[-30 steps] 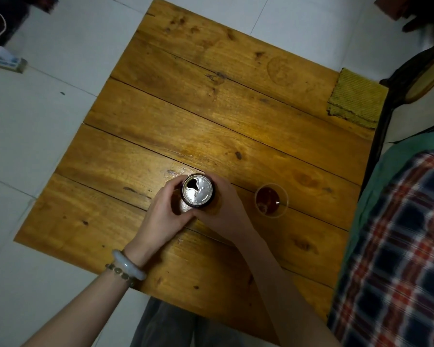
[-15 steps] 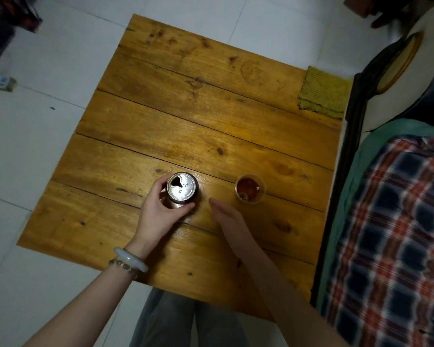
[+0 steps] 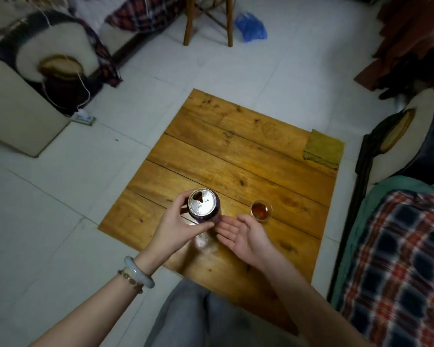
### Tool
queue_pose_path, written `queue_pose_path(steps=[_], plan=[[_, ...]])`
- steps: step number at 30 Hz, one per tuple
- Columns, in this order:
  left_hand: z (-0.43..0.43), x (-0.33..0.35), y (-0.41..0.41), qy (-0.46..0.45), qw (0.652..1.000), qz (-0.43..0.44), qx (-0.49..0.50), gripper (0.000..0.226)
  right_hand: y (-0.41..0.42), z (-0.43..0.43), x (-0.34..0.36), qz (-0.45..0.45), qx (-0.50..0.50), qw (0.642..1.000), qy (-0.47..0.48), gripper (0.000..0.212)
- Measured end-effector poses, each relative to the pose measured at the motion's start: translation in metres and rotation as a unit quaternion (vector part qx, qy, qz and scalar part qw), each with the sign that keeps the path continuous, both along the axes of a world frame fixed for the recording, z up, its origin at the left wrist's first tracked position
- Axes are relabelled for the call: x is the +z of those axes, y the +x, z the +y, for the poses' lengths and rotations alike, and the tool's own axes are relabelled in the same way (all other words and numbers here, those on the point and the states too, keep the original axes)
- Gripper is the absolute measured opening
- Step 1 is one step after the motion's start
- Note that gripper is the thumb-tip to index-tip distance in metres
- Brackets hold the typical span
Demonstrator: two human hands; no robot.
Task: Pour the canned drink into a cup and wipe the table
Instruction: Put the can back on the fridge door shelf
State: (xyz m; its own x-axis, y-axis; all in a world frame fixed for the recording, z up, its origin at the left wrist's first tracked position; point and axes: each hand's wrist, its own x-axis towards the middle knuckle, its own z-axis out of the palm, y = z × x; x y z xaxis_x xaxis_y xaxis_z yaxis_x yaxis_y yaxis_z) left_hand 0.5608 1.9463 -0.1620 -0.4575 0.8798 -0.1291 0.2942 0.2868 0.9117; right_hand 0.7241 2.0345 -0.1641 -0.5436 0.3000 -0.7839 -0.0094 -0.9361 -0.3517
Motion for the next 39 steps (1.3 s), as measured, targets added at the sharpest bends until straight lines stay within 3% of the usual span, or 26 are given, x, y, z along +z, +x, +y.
queue_pose_path(steps=[9,18,39], plan=[[-0.047,0.106,-0.034,0.060,0.996,0.008,0.068,0.069,-0.037,-0.014,0.097,0.067,0.094,0.993,0.026,0.052],[-0.170,0.177,-0.102,0.083,0.975,0.041,0.203,0.064,-0.133,-0.093,0.162,0.123,0.244,0.960,0.063,0.049],[-0.649,0.253,-0.190,0.073,0.855,0.128,0.497,0.069,-0.367,-0.520,0.223,0.199,0.587,0.780,0.087,0.055]])
